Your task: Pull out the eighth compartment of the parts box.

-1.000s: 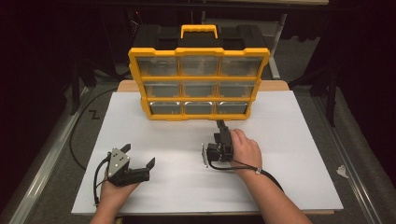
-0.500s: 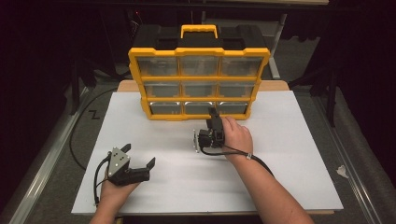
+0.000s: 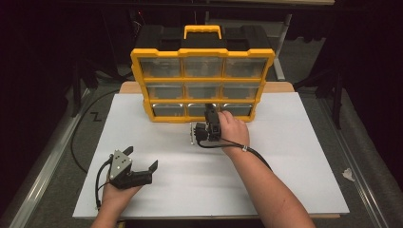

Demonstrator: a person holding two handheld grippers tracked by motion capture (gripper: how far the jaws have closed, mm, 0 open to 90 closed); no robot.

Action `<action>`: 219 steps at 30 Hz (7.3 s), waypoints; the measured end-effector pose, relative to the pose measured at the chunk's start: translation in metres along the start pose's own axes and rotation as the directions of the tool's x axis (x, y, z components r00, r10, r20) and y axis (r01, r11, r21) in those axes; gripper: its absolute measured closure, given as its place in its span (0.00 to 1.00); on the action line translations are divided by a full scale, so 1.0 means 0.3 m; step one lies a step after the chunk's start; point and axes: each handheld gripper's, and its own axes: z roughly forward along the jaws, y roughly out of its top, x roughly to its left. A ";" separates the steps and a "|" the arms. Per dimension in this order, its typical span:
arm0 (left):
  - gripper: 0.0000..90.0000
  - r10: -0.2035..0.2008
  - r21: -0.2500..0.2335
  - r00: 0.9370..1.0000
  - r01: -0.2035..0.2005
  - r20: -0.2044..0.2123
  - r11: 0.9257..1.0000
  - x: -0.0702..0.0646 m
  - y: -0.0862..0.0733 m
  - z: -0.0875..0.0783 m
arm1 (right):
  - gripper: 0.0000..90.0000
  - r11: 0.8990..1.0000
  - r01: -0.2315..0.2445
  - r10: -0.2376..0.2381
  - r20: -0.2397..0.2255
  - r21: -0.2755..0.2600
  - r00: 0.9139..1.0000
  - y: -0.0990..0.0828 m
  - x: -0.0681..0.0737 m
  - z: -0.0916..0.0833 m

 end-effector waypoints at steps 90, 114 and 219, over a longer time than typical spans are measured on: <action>0.02 -0.009 -0.021 1.000 0.009 0.001 1.000 0.009 0.005 -0.007 | 0.88 0.997 0.056 -0.053 0.066 -0.053 0.996 -0.012 0.071 -0.187; 0.02 -0.012 -0.028 1.000 0.012 -0.002 1.000 0.009 0.006 -0.013 | 0.88 0.996 0.065 -0.061 0.057 -0.068 0.997 -0.010 0.078 -0.242; 0.02 0.037 -0.015 0.999 -0.037 0.002 0.999 -0.011 0.001 -0.009 | 0.32 0.997 -0.063 0.068 -0.122 0.040 0.990 -0.467 0.134 -0.468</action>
